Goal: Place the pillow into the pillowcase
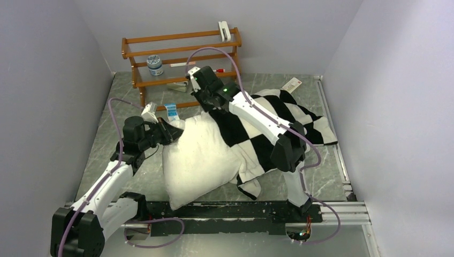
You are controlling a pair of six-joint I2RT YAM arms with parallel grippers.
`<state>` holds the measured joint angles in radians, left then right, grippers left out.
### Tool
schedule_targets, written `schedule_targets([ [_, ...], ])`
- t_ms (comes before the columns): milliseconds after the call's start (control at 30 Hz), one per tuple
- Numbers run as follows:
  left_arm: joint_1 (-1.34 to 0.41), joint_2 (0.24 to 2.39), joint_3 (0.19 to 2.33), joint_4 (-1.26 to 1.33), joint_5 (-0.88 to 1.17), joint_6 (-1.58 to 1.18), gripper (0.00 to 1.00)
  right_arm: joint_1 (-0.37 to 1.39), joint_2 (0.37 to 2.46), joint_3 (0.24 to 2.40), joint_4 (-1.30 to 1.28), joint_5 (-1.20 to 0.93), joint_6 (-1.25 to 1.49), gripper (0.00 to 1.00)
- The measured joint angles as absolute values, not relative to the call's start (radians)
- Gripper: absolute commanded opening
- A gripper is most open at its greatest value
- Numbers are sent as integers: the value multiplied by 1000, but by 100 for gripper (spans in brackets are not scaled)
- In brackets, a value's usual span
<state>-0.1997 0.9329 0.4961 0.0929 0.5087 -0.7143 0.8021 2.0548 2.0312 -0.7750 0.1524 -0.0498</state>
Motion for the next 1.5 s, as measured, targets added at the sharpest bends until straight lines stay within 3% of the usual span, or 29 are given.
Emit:
schedule_targets([
  [200,-220,962,496,121,490,-750,5,856,2020,1916,-642,-9,110,0],
  [567,-258,1030,496,183,352,-834,5,832,1948,1630,-197,-93,416,0],
  [667,-260,1044,497,181,293,-850,5,825,1946,1630,-177,-68,421,19],
  [733,-261,1054,510,165,266,-852,17,825,1933,1615,-194,-42,406,30],
  [867,-265,1069,585,52,236,-812,54,842,1780,1493,-285,7,373,44],
  [1067,-271,1068,788,-279,197,-648,88,868,1410,1329,-451,105,360,57],
  [1233,-277,1025,846,-489,175,-542,91,867,1213,1220,-582,163,382,57],
  [1500,-279,895,851,-720,144,-488,91,873,1127,1122,-782,160,452,52],
])
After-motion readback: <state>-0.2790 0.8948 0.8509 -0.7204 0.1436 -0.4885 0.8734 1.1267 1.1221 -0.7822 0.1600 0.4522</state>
